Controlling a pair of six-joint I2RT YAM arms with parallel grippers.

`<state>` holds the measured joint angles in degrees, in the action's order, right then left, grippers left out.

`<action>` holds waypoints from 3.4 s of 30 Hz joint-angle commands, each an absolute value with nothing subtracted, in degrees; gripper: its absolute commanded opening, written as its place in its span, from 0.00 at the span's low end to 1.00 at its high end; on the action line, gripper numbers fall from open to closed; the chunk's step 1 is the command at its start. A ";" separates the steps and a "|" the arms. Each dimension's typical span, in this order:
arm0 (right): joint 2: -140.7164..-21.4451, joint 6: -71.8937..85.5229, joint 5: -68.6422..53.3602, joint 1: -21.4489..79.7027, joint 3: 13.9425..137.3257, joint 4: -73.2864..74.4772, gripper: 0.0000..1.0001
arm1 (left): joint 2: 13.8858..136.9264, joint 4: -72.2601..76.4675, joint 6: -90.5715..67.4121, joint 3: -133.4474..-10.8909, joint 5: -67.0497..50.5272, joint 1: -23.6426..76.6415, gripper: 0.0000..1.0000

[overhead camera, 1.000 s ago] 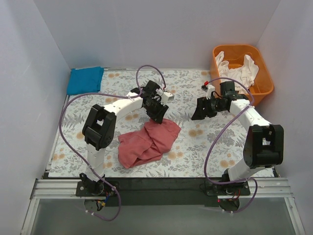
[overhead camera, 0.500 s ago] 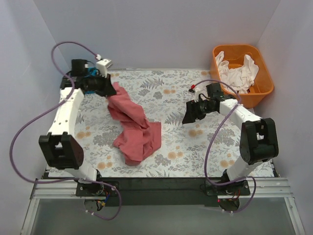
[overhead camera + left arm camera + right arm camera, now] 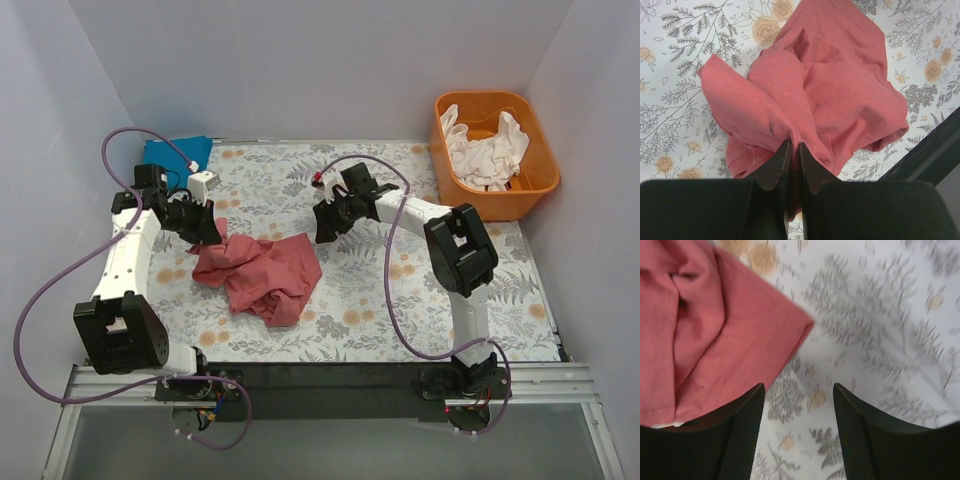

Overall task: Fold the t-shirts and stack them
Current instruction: Flatten the tshirt out

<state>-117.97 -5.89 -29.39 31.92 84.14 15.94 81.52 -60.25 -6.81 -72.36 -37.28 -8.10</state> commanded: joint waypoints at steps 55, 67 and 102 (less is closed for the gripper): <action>-77.52 -45.18 -10.81 14.85 49.13 37.35 0.01 | 87.79 -47.20 -1.98 -63.18 -38.66 -12.13 0.56; -78.66 -44.82 -11.51 14.68 52.56 37.53 0.01 | 106.61 -43.34 -27.93 -71.99 -47.22 -5.91 0.64; -79.28 -48.86 -16.44 8.00 63.64 37.88 0.01 | 73.15 -68.04 36.35 -60.94 -38.07 -5.01 0.00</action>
<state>-81.03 -46.00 -15.16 8.10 65.76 36.82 76.77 -60.27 15.90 -69.43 -43.72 -5.39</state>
